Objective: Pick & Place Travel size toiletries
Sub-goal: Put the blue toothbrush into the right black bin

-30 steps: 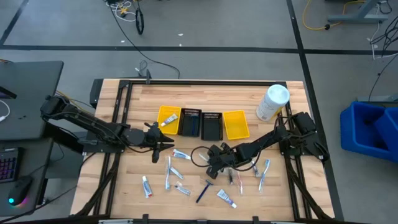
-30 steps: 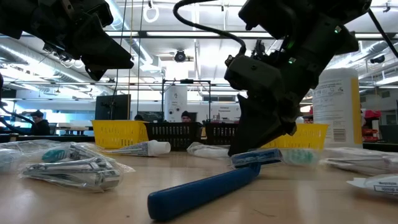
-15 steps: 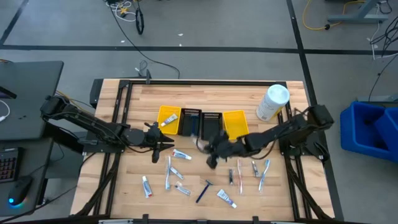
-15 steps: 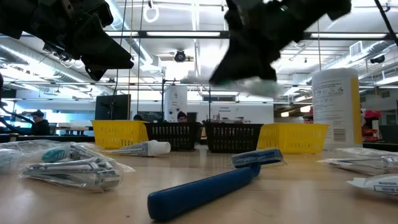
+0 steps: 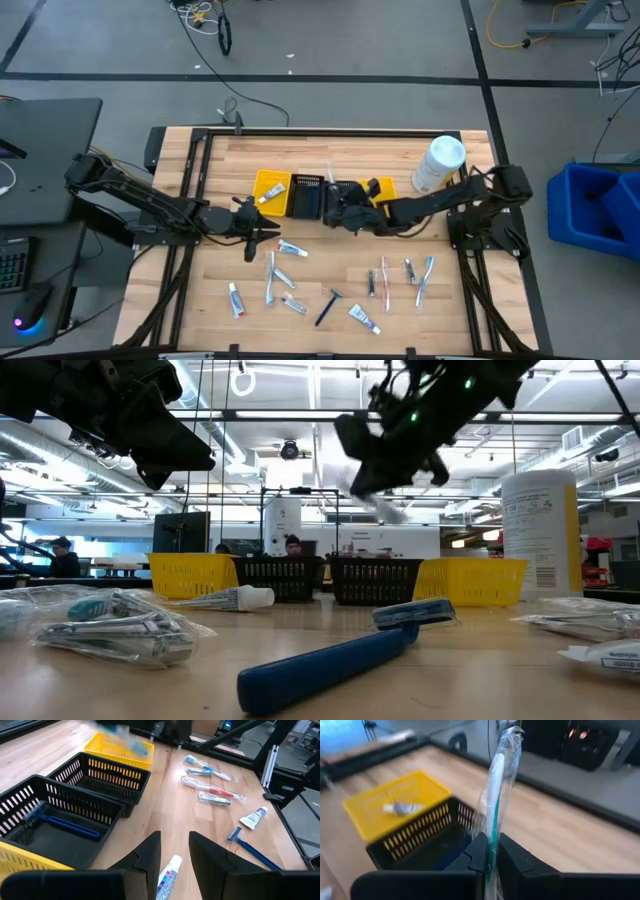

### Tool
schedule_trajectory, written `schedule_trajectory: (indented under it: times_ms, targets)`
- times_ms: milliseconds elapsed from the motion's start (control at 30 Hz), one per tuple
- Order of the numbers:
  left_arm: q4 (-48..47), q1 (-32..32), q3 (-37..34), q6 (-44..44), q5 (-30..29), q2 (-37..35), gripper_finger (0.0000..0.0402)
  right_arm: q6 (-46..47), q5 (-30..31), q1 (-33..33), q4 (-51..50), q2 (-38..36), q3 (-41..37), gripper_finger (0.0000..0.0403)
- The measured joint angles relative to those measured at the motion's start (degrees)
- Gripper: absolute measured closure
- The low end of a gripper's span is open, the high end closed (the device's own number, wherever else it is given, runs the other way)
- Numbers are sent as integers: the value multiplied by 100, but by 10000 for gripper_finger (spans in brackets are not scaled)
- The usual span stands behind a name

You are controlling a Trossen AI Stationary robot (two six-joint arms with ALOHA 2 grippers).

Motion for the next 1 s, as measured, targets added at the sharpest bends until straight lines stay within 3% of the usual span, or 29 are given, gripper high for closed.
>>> schedule_trajectory:
  times_ms: [367, 533, 667, 1000]
  targets:
    - [-1, 0, 0, 0, 0, 0, 292, 16, -289, -393, 20, 668, -2, 372]
    - [1, 0, 0, 2, 0, 0, 292, -212, -1112, -560, 19, 742, -2, 368]
    - [1, 0, 0, 0, 0, 0, 292, -304, -1428, -675, 16, 742, -2, 343]
    - [-1, 0, 0, -13, 0, 0, 292, -563, -1230, -790, 16, 723, -2, 250]
